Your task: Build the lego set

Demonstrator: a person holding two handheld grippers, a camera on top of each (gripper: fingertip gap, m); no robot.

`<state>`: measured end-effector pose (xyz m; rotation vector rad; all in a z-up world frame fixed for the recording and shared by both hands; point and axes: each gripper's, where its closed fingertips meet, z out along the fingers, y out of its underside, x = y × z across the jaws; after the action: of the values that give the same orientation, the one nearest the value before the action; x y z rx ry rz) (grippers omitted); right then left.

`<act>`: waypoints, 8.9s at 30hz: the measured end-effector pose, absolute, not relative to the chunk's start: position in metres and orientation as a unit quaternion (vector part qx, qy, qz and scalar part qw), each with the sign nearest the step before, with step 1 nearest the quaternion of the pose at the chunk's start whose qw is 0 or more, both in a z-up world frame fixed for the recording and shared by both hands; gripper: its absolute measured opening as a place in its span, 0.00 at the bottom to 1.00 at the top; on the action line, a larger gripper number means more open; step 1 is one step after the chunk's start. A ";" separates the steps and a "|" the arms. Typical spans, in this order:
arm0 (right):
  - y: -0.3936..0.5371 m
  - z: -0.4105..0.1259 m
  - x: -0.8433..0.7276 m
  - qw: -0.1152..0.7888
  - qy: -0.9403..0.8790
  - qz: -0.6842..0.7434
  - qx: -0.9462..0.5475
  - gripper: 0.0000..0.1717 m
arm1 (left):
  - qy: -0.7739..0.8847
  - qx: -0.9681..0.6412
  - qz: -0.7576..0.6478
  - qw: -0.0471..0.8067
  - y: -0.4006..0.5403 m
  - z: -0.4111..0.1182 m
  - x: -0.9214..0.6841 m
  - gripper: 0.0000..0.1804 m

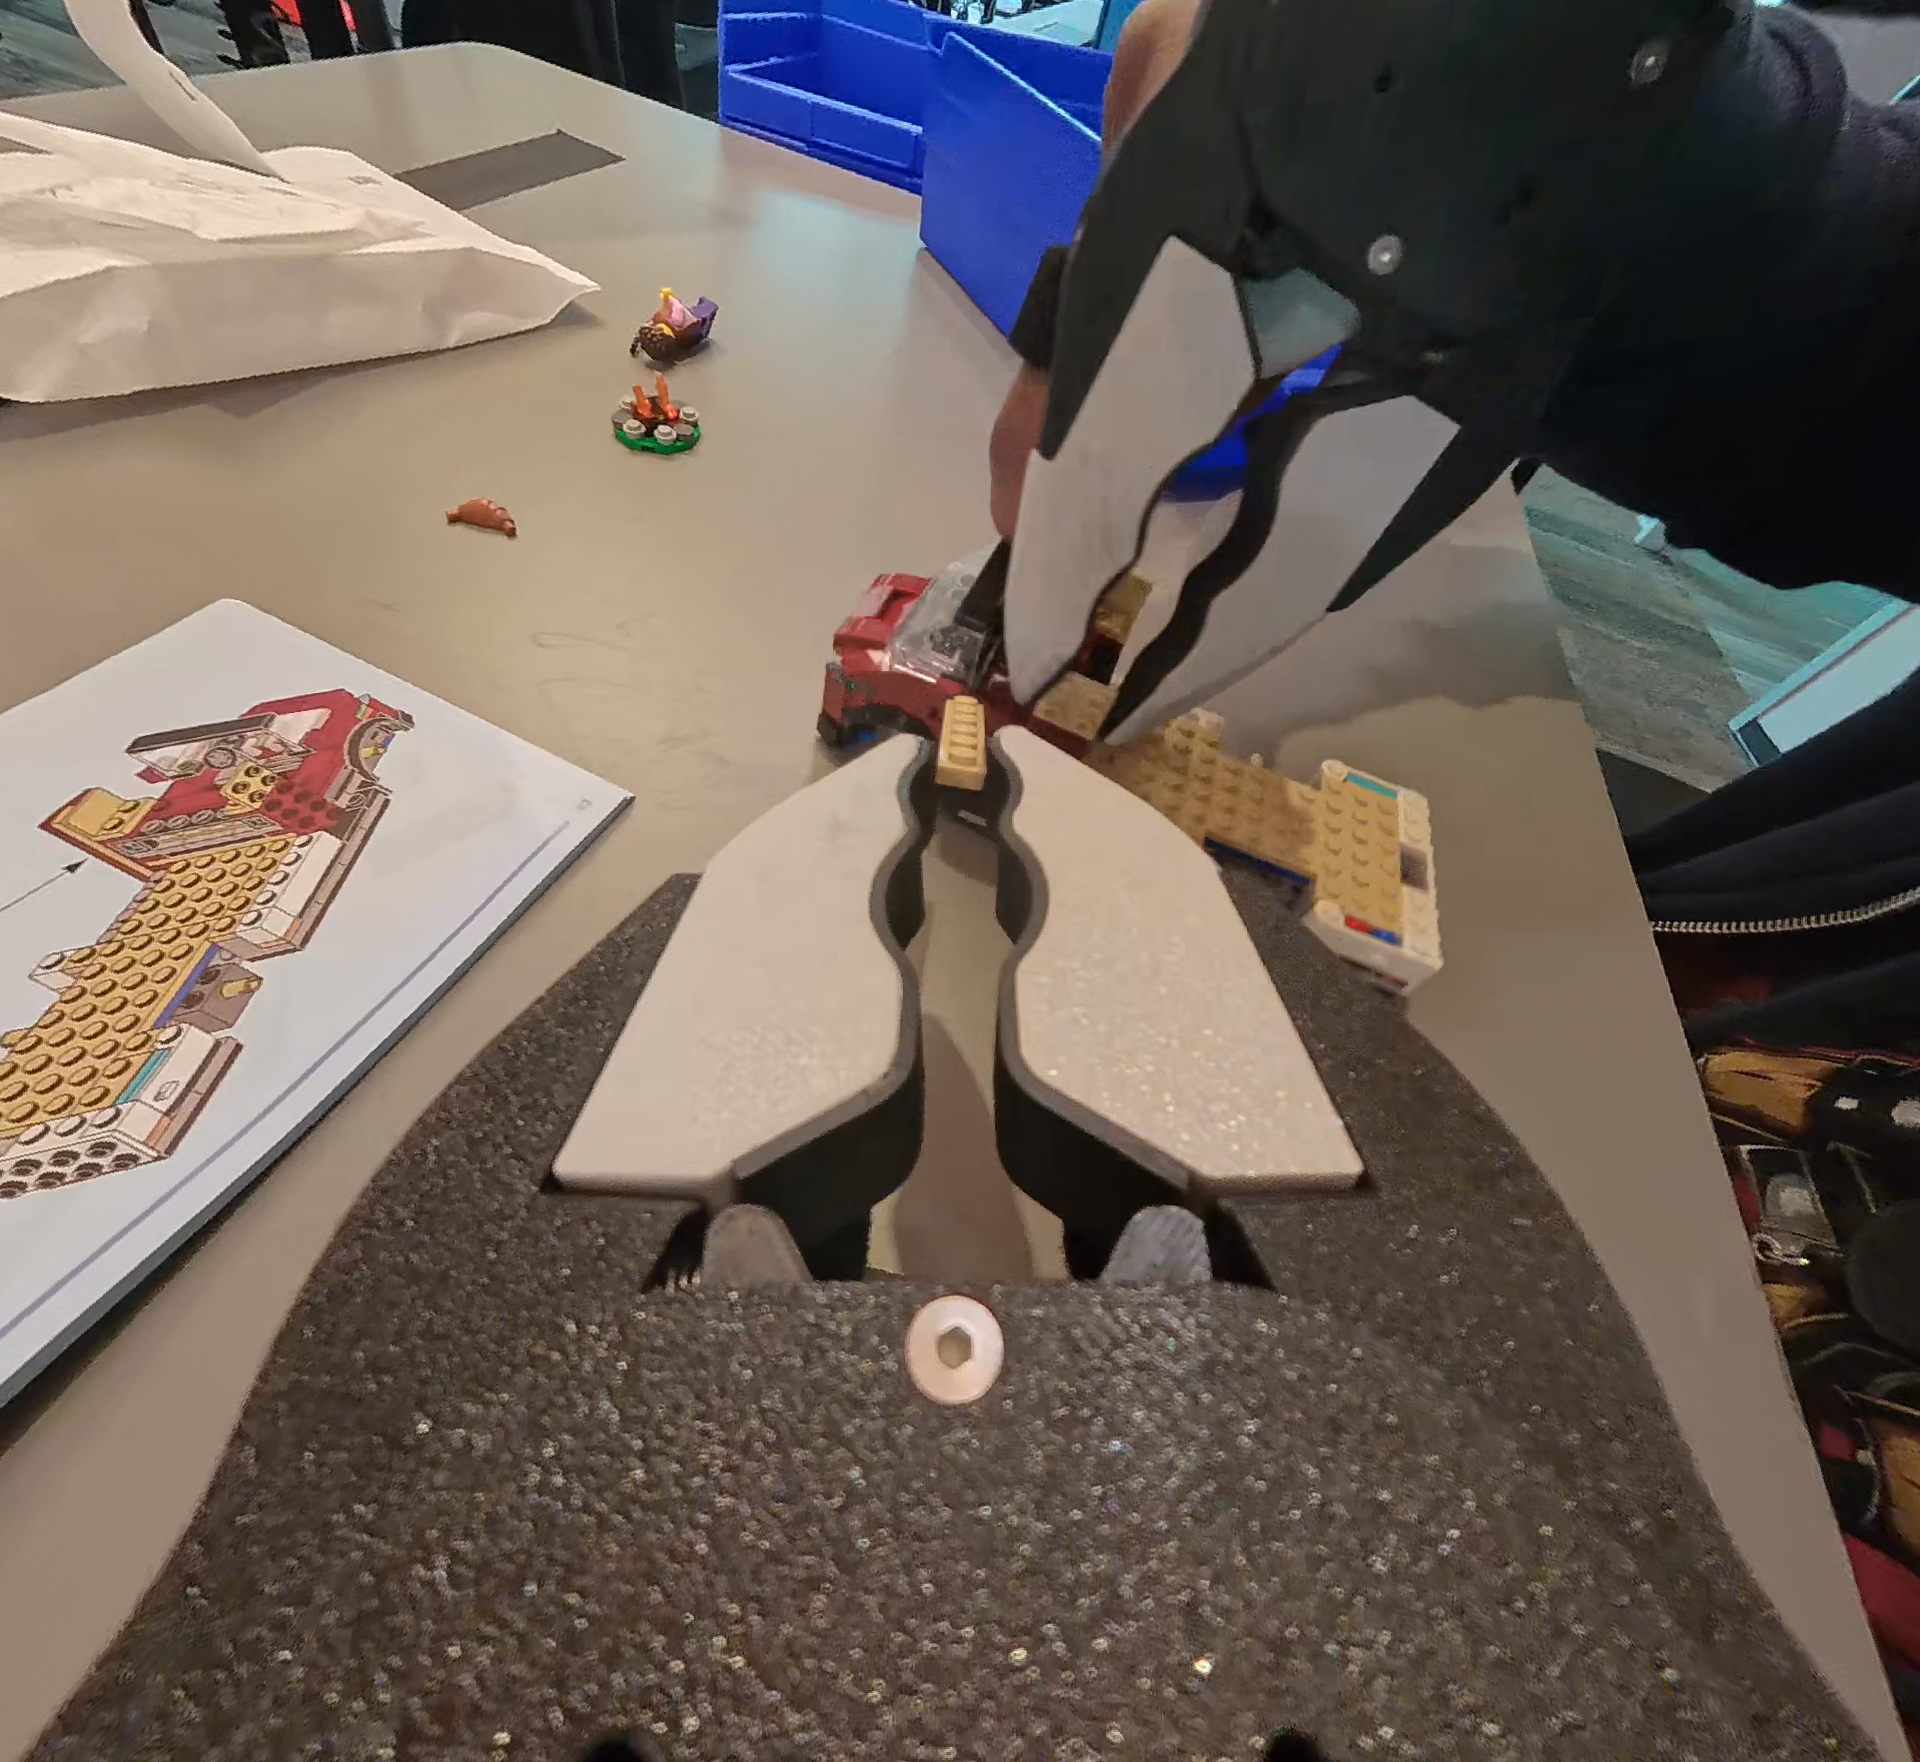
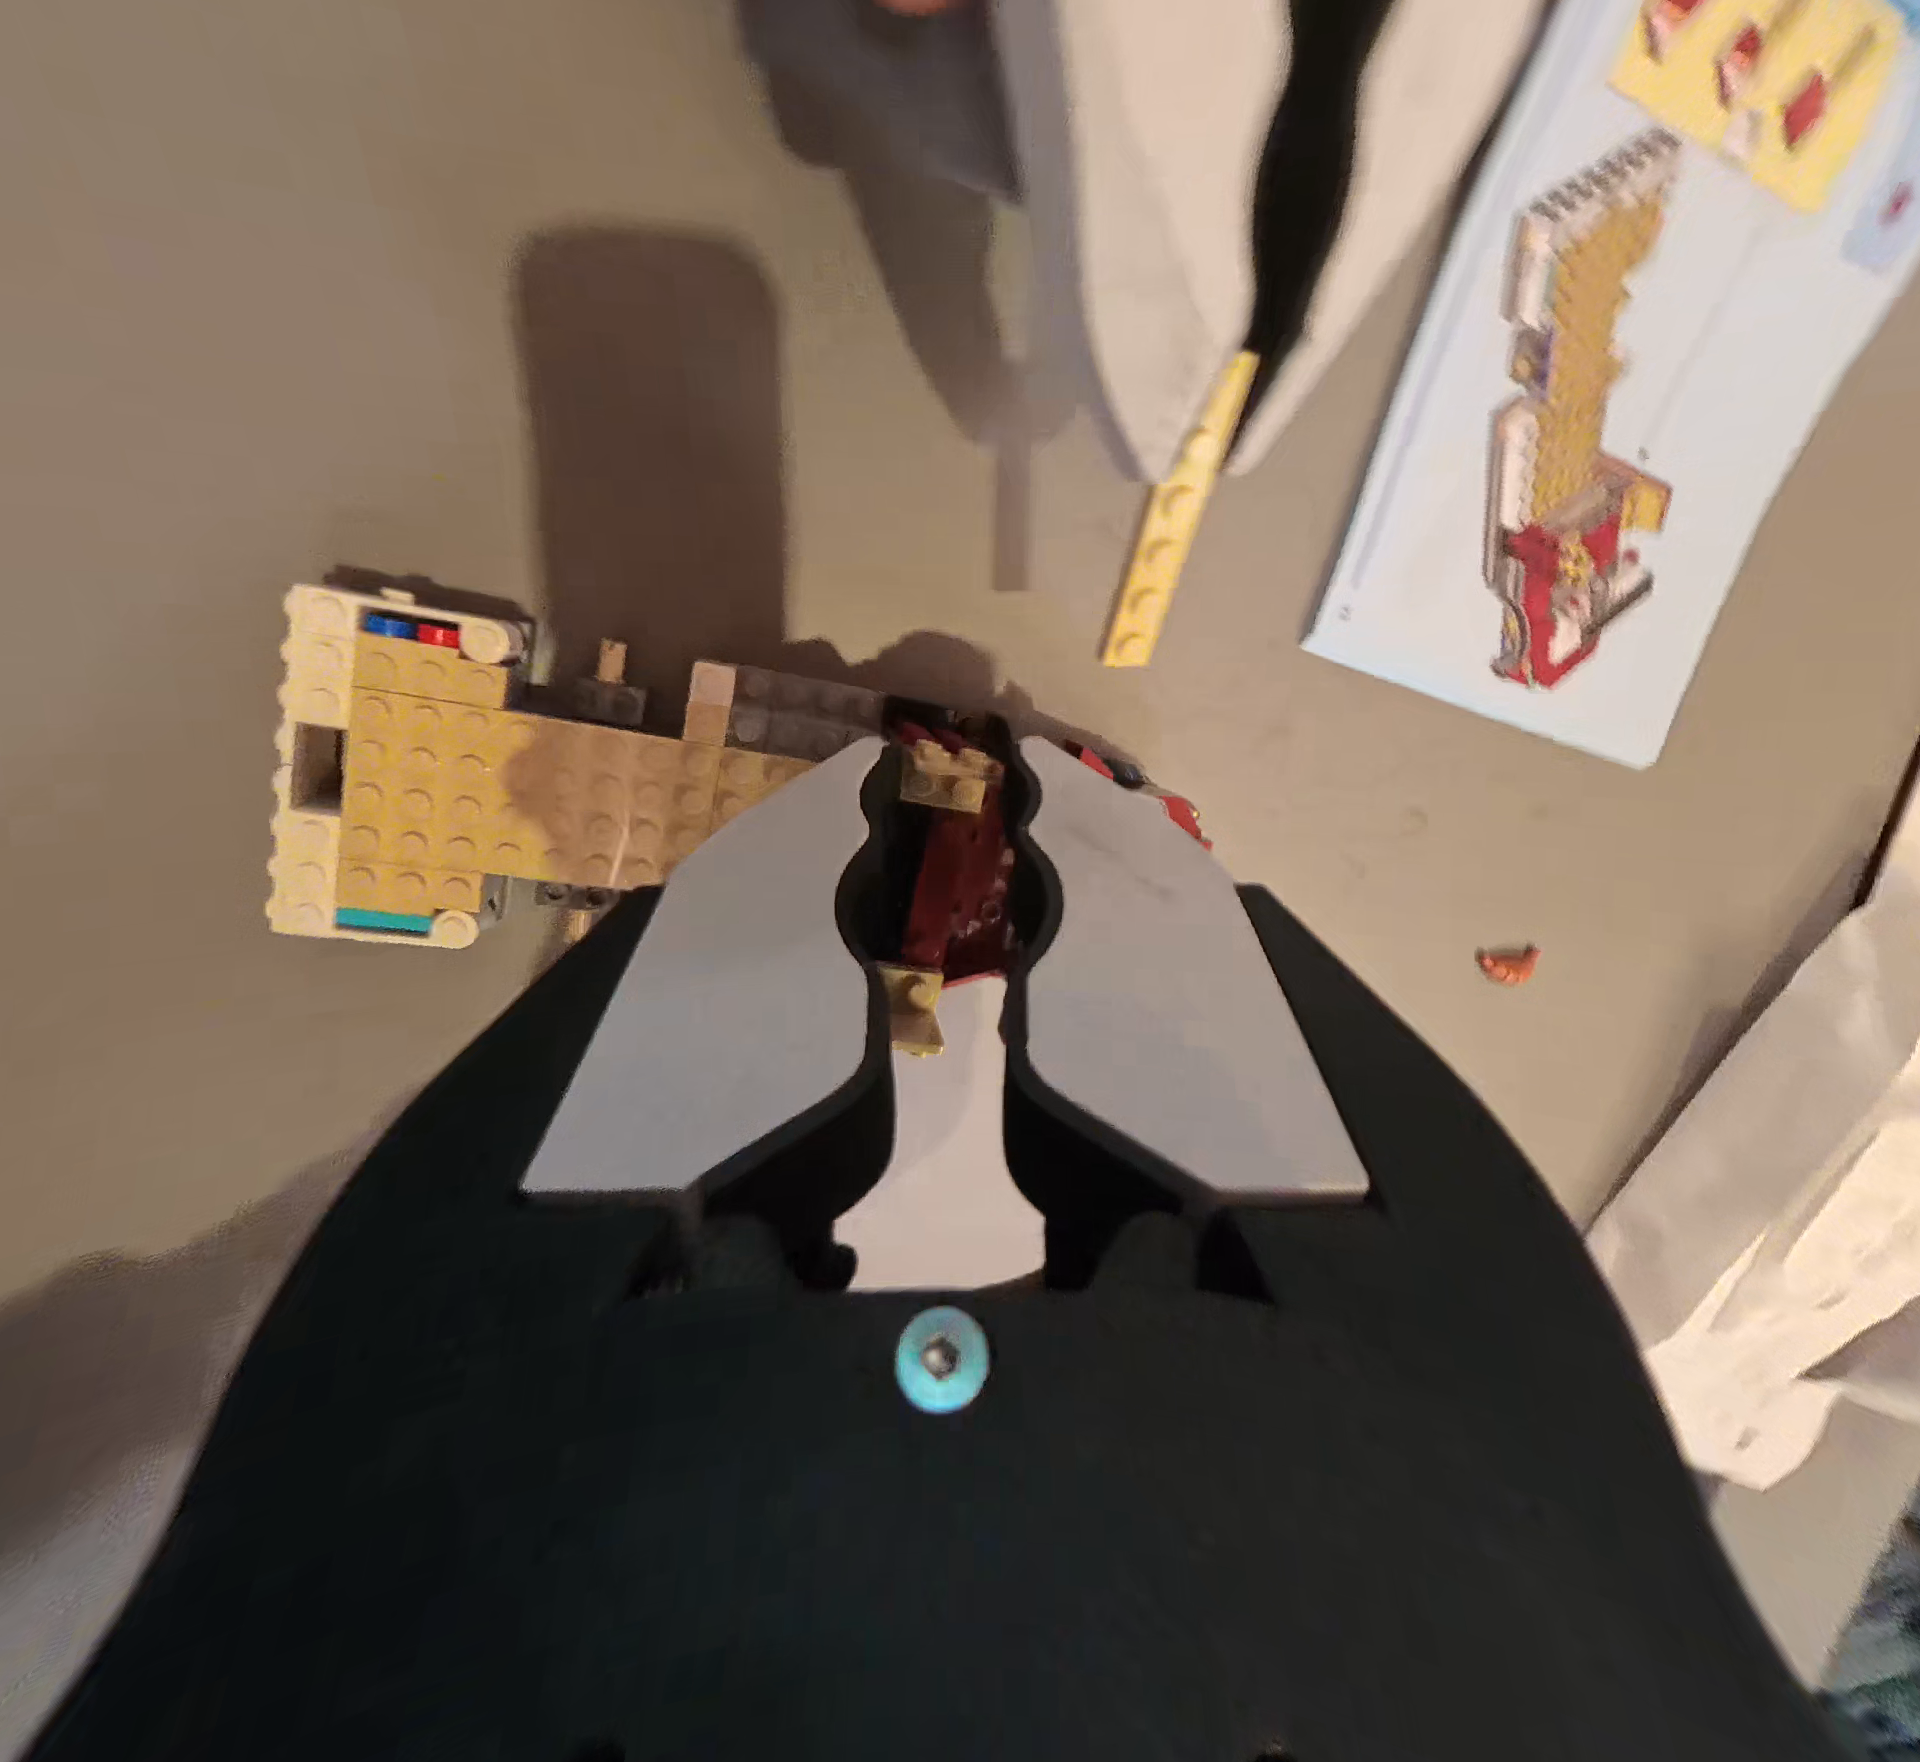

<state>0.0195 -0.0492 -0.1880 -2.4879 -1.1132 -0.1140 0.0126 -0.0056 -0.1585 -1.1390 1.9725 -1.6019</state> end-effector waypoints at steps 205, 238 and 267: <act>-0.106 -0.190 0.013 0.499 0.094 0.056 -0.860 0.15 | 0.829 -0.542 -0.126 0.057 -0.028 -0.199 -0.030 0.37; -0.077 -0.169 -0.013 0.501 -0.240 -0.362 -0.748 0.18 | 0.851 -0.498 -0.137 0.097 -0.012 -0.225 -0.033 0.15; -0.023 -0.159 -0.002 0.422 -0.293 -0.463 -0.723 0.17 | 0.870 -0.428 -0.224 0.097 0.001 -0.214 0.005 0.14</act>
<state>-0.0025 -0.0233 -0.1591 -1.8093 -0.7335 -1.1582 0.0045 0.0009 -0.2138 -1.2684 2.5769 -0.6631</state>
